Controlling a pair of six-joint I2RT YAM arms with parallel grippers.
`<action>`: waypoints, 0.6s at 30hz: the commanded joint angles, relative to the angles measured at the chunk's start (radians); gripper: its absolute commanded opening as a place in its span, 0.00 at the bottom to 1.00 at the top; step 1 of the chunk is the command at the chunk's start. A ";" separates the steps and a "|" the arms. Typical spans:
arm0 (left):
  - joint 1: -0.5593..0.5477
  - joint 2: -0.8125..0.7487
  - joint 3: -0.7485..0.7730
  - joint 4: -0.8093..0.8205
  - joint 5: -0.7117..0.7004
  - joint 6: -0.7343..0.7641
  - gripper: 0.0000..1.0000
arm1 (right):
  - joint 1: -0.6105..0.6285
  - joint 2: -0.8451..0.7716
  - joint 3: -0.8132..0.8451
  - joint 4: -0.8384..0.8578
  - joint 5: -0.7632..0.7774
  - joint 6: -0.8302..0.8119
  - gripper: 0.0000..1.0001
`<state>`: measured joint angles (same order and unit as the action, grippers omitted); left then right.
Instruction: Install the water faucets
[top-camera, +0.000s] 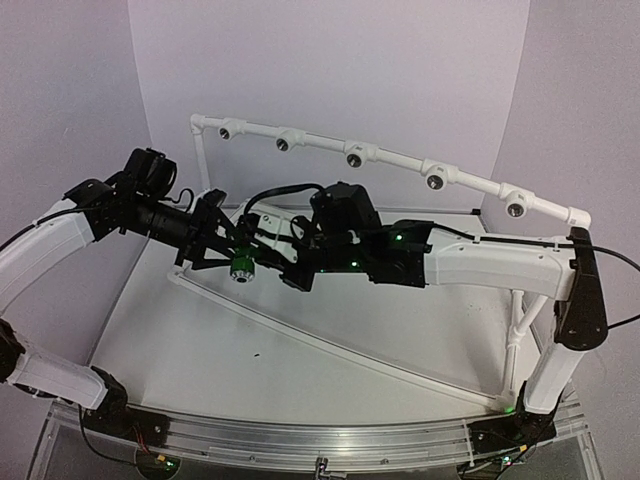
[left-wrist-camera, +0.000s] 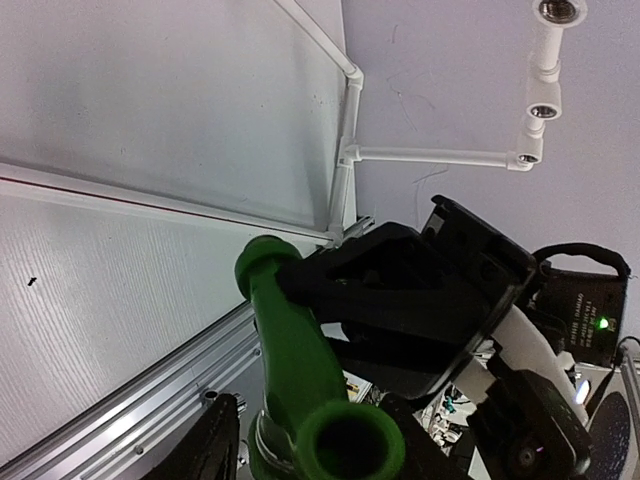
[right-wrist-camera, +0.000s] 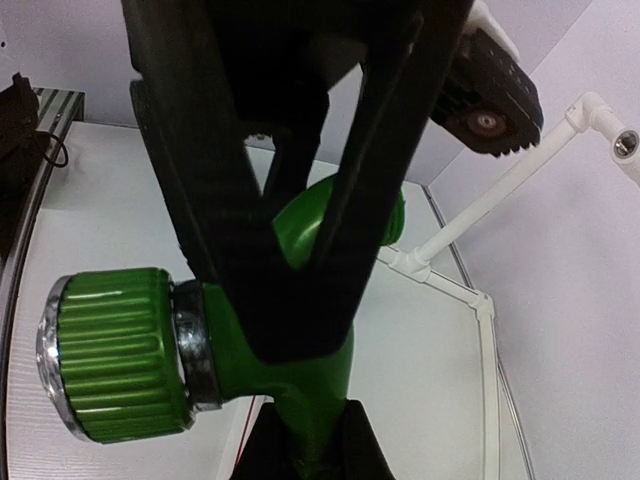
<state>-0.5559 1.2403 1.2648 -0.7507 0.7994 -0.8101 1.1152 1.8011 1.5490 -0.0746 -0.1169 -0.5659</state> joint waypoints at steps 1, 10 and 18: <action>-0.019 0.025 -0.013 0.089 -0.029 -0.010 0.39 | 0.005 0.006 0.048 0.014 -0.010 -0.020 0.00; -0.044 0.060 -0.048 0.168 -0.027 -0.065 0.27 | 0.008 0.011 0.055 0.013 0.016 -0.036 0.00; -0.083 0.103 -0.030 0.149 -0.022 -0.057 0.30 | 0.008 0.021 0.063 0.015 0.036 -0.054 0.00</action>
<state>-0.6202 1.3281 1.2274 -0.6319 0.7738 -0.8641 1.1170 1.8067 1.5618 -0.1280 -0.0877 -0.6061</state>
